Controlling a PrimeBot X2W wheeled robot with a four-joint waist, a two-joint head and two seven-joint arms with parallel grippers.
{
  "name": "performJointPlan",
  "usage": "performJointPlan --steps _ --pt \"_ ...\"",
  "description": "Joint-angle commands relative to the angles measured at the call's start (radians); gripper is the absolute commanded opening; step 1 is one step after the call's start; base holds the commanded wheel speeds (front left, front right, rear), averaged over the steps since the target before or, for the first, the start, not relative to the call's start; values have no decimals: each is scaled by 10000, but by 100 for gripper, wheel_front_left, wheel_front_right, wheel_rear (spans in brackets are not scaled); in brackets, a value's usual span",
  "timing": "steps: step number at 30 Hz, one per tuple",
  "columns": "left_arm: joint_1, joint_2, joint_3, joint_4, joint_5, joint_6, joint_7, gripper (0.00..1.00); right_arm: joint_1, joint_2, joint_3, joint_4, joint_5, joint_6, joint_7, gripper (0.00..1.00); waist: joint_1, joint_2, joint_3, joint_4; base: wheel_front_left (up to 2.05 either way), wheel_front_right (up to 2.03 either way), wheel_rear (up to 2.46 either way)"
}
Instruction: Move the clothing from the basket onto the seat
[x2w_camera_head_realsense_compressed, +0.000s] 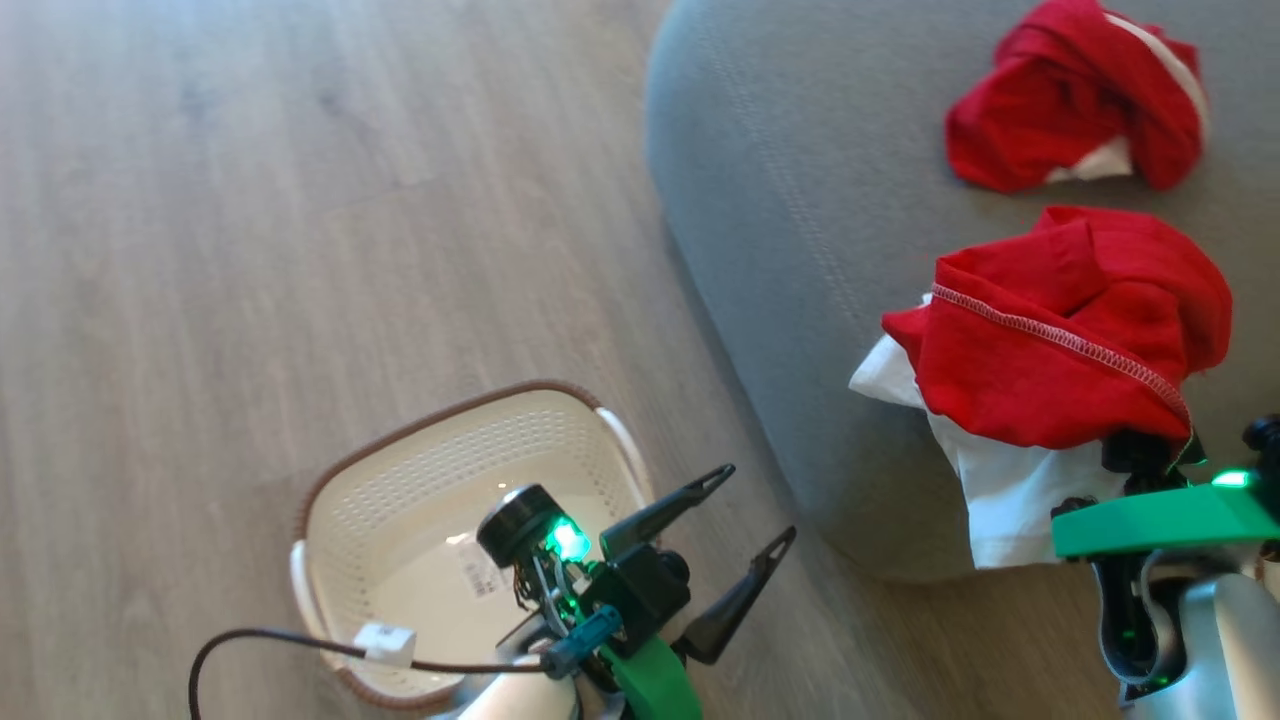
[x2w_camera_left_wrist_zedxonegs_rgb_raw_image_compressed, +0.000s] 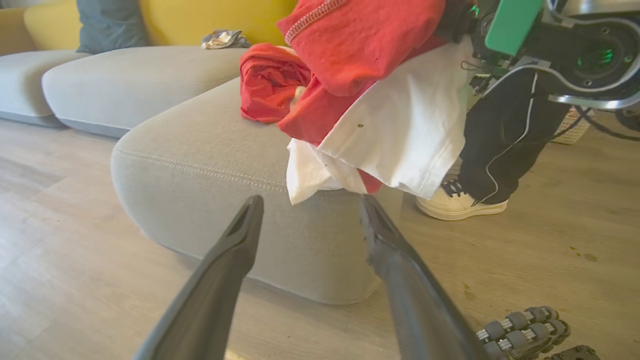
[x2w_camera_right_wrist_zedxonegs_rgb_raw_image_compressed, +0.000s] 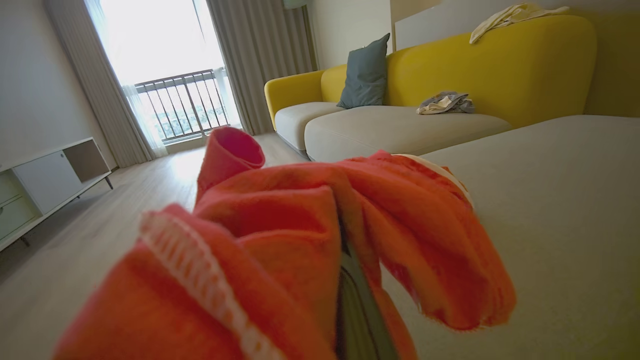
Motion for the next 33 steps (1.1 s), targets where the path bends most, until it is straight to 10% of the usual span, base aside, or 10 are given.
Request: performJointPlan --steps 1,33 --pt "-464 23 218 -335 86 -46 -47 100 -393 -56 153 -415 -72 69 -23 0 0 0 256 -456 0 0 0" --pt "-1665 467 -1456 -154 -267 -95 -47 100 61 498 -981 -1011 46 69 -23 0 0 0 1331 -2055 0 0 0"
